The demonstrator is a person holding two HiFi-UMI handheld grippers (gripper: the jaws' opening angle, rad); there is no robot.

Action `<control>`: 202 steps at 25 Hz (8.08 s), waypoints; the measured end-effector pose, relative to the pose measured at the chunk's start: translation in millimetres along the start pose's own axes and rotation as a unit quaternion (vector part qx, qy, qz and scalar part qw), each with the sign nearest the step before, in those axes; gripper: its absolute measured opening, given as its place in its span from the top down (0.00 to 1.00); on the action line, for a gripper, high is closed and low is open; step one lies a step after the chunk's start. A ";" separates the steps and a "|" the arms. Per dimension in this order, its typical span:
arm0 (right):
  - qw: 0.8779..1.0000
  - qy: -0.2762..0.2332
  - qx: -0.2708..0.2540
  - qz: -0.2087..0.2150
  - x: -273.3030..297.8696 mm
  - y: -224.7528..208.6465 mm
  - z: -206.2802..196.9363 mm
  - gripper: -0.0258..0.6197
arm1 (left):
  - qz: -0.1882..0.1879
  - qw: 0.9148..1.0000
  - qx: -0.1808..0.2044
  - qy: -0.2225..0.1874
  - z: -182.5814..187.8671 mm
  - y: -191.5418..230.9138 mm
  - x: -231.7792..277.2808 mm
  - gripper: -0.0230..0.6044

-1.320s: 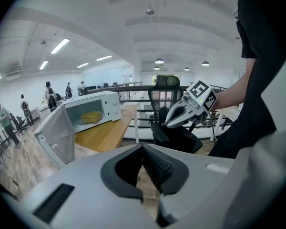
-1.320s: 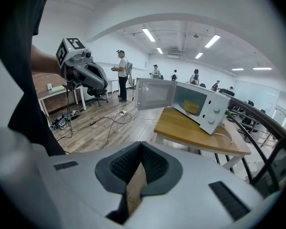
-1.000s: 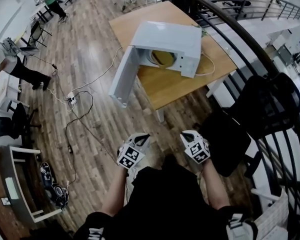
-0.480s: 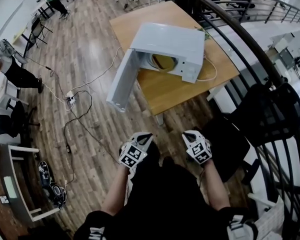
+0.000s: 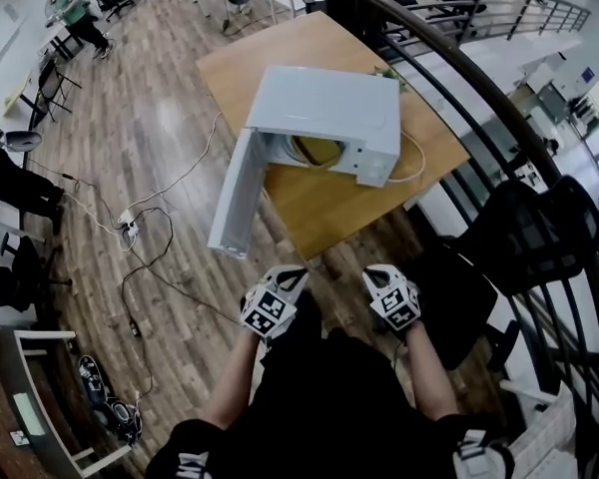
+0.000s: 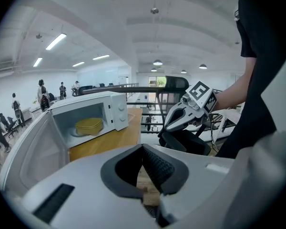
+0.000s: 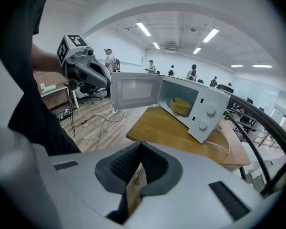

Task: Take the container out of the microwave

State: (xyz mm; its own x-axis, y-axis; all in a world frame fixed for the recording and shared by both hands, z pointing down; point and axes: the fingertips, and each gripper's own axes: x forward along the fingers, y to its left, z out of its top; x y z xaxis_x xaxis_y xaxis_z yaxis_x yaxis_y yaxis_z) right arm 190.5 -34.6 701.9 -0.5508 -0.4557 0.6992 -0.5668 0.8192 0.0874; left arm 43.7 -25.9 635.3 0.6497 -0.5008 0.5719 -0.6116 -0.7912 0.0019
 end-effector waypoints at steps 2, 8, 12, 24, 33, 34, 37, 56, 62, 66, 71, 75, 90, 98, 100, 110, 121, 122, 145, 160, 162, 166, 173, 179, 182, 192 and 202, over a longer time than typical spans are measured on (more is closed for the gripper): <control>1.000 0.002 0.003 -0.006 10.1 -10.8 11.2 0.96 | -0.007 1.000 0.004 -0.003 5.4 18.3 5.0 0.96; 1.000 0.003 0.006 -0.016 43.6 -28.5 40.9 0.96 | -0.022 1.000 0.012 -0.009 10.6 66.0 16.3 0.96; 1.000 0.001 0.010 -0.021 62.7 -38.5 57.1 0.96 | -0.037 0.999 0.021 -0.010 14.8 84.9 24.8 0.96; 0.999 -0.008 0.007 -0.041 111.1 -51.2 109.3 0.96 | -0.066 0.997 0.038 -0.022 11.5 132.4 28.8 0.96; 0.999 -0.003 0.001 -0.038 127.4 -44.7 122.7 0.96 | -0.068 0.997 0.021 -0.034 4.3 146.1 25.5 0.96; 0.999 -0.004 0.001 -0.038 128.4 -46.0 124.1 0.96 | -0.067 0.997 0.021 -0.034 4.2 147.9 25.7 0.96; 0.999 -0.004 -0.004 -0.035 130.4 -48.9 127.8 0.96 | -0.063 0.997 0.018 -0.034 4.7 151.3 25.8 0.96; 0.998 -0.007 -0.052 0.039 188.3 -108.2 155.9 0.96 | -0.009 0.999 -0.038 -0.010 4.4 188.7 58.7 0.96; 0.996 -0.010 -0.063 0.061 211.8 -128.1 169.9 0.96 | 0.010 0.998 -0.056 -0.001 4.4 202.9 65.5 0.96; 0.995 -0.009 -0.069 0.066 226.6 -140.9 180.2 0.96 | 0.019 0.998 -0.065 0.003 3.6 210.8 67.3 0.96; 0.995 -0.009 -0.073 0.067 242.4 -158.1 186.6 0.96 | 0.029 0.997 -0.078 0.006 5.6 217.1 72.1 0.96; 0.995 -0.008 -0.071 0.067 253.4 -167.6 193.5 0.93 | 0.033 0.996 -0.086 0.015 2.9 218.2 71.3 0.96; 0.993 0.029 -0.085 0.081 286.2 -173.6 185.8 0.88 | 0.041 0.993 -0.103 0.028 -6.4 222.0 68.5 0.96; 0.990 0.056 -0.103 0.079 297.2 -173.3 179.2 0.85 | 0.044 0.993 -0.105 0.028 -7.9 225.2 67.3 0.96; 0.989 0.063 -0.108 0.073 300.1 -175.8 175.7 0.86 | 0.043 0.993 -0.104 0.028 -7.8 225.5 68.2 0.96; 0.988 0.082 -0.117 0.062 301.9 -181.8 166.4 0.91 | 0.046 0.993 -0.106 0.027 -9.7 224.1 66.2 0.96; 0.986 0.092 -0.127 0.063 293.3 -174.5 164.7 0.91 | 0.045 0.993 -0.103 0.022 -5.7 220.5 61.3 0.96; 0.985 0.092 -0.129 0.063 292.5 -173.0 165.4 0.91 | 0.044 0.994 -0.102 0.021 -5.6 220.1 60.7 0.96; 0.988 0.076 -0.130 0.025 274.1 -144.6 164.4 0.91 | 0.010 0.998 -0.068 0.004 -11.3 194.5 50.8 0.96; 0.990 0.080 -0.119 0.007 252.2 -109.8 152.7 0.91 | -0.016 0.999 -0.041 -0.007 -19.8 174.1 38.5 0.96; 0.990 0.079 -0.118 0.002 249.8 -104.9 150.7 0.91 | -0.019 0.999 -0.037 -0.007 -21.7 170.9 35.8 0.96; 0.991 0.078 -0.111 -0.003 244.4 -92.4 147.4 0.91 | -0.026 0.999 -0.026 -0.005 -26.2 166.0 29.1 0.96; 0.992 0.078 -0.104 -0.008 234.5 -64.3 134.7 0.91 | -0.032 0.999 -0.018 -0.006 -37.6 157.9 15.8 0.96; 0.992 0.084 -0.096 -0.011 222.3 -43.3 128.6 0.91 | -0.040 0.999 -0.008 -0.007 -38.2 154.2 5.4 0.96; 0.992 0.090 -0.093 -0.010 217.5 -37.6 121.2 0.91 | -0.045 0.999 -0.002 -0.005 -36.9 151.3 4.0 0.96; 0.992 0.092 -0.086 -0.001 199.6 -16.8 104.8 0.91 | -0.045 0.999 -0.005 -0.011 -37.3 145.6 -2.1 0.96; 0.991 0.099 -0.085 0.004 188.0 -8.9 84.2 0.92 | -0.056 0.998 0.007 0.002 -41.2 132.5 6.8 0.96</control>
State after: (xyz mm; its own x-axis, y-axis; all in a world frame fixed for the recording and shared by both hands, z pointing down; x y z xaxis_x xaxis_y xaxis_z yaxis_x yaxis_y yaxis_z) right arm 40.3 -156.9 772.8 -0.4143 -0.3861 0.8242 -0.4427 0.8767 0.1882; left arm -51.5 -119.7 673.2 0.7119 -0.4080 0.5716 -0.5290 -0.8469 0.0544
